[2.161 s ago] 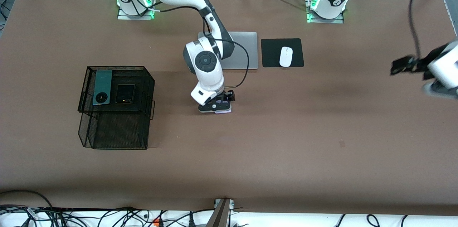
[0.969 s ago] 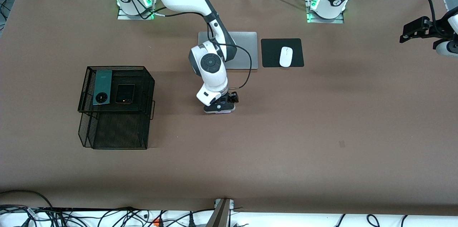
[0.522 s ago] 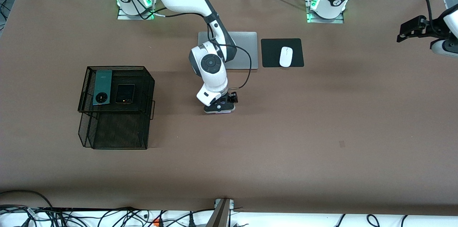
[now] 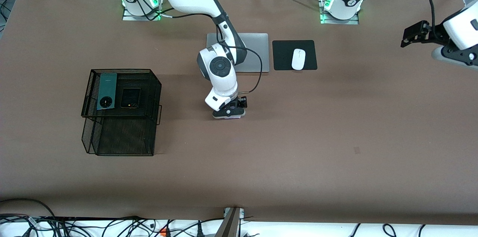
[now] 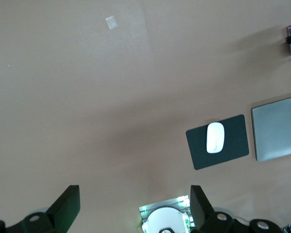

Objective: Place phones with both arms
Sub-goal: 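Lower the white phone into the organizer with the right gripper and release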

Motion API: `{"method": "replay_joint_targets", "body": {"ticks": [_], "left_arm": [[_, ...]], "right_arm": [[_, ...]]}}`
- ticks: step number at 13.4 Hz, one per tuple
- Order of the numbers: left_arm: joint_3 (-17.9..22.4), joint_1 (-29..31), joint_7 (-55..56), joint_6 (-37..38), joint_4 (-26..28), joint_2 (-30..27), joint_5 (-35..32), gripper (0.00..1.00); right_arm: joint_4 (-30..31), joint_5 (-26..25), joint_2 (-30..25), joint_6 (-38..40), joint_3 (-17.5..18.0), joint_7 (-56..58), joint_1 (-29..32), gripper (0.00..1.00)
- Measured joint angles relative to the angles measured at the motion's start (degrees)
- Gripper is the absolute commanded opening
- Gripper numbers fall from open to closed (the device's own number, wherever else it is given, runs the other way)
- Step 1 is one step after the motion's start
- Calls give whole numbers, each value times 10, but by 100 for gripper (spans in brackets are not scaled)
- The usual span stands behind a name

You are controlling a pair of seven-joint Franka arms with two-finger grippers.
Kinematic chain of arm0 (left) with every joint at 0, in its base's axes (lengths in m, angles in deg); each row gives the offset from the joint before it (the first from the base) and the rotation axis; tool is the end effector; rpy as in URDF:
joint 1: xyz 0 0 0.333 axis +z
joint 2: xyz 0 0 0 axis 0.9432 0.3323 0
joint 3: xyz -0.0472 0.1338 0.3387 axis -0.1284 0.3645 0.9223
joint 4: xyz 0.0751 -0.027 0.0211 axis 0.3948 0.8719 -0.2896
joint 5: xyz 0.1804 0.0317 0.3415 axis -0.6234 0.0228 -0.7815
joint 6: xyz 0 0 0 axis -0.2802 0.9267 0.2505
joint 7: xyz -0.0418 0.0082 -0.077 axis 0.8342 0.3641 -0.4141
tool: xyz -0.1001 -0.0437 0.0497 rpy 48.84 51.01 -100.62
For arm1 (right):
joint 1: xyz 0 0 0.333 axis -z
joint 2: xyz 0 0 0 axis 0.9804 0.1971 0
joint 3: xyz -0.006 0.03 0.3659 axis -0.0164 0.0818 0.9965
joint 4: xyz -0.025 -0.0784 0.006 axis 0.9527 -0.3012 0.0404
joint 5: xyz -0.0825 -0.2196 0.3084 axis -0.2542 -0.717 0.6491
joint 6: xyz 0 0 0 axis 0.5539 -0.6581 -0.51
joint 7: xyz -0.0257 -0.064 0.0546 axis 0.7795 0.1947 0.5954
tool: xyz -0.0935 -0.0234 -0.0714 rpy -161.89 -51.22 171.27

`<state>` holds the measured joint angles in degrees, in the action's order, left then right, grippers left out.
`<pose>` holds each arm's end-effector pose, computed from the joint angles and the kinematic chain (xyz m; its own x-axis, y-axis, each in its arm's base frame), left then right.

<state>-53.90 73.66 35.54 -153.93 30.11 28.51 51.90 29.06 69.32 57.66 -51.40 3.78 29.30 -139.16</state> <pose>0.5532 -0.0203 0.6592 0.9489 -0.2465 -0.1971 -0.2391 -0.9691 0.0608 0.5751 0.5117 0.2050 0.9856 0.0746 0.1517 0.0812 -0.9960 -0.0380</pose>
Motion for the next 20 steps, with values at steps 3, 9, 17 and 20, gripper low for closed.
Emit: {"method": "replay_joint_targets", "body": {"ticks": [3, 9, 17, 20], "left_arm": [[0, 3, 0, -7, 5, 0, 0, 100], [0, 9, 0, -8, 4, 0, 0, 100], [0, 9, 1, -75, 3, -1, -1, 100], [0, 10, 4, -76, 3, -1, -1, 100]], "right_arm": [[-19, 0, -59, 130, -87, 27, 2, 18], [-6, 1, -150, 290, -276, 210, 27, 21], [12, 91, -101, 286, -252, 371, 177, 21], [15, 113, -66, 248, -237, 377, 186, 21]]}}
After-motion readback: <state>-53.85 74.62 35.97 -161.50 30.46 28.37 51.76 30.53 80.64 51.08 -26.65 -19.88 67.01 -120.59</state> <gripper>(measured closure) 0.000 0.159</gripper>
